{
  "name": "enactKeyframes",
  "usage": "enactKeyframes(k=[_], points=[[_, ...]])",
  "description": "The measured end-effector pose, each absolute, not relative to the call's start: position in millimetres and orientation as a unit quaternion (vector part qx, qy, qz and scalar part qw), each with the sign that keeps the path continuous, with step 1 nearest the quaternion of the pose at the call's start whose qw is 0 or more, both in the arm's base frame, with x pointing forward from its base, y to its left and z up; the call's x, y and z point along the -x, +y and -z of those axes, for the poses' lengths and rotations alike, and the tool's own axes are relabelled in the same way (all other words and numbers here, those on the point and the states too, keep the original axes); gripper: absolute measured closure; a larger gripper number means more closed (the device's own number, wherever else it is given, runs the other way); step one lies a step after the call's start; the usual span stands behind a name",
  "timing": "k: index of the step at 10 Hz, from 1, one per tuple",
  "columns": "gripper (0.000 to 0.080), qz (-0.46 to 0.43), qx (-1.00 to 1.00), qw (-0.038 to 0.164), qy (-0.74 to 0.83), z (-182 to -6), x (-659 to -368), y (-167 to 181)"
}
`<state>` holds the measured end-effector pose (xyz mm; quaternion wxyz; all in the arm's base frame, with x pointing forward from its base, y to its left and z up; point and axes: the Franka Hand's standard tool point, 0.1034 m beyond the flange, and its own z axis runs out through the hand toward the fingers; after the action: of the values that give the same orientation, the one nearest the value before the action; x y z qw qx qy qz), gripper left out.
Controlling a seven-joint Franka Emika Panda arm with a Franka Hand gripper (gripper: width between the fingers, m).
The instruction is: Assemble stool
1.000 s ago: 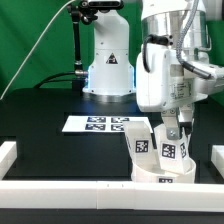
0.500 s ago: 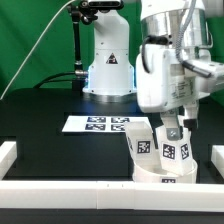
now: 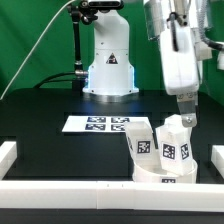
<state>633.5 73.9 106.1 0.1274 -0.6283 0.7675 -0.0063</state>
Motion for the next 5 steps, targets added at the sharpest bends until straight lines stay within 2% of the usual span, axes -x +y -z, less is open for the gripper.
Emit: enactKeyframes(k=[4,5], points=[[0.0151,0.008,0.805,0.066,0.589,-114.1,-634,92],[0.0151,0.012,0.823,0.068,0.563,-117.2,-637,94]])
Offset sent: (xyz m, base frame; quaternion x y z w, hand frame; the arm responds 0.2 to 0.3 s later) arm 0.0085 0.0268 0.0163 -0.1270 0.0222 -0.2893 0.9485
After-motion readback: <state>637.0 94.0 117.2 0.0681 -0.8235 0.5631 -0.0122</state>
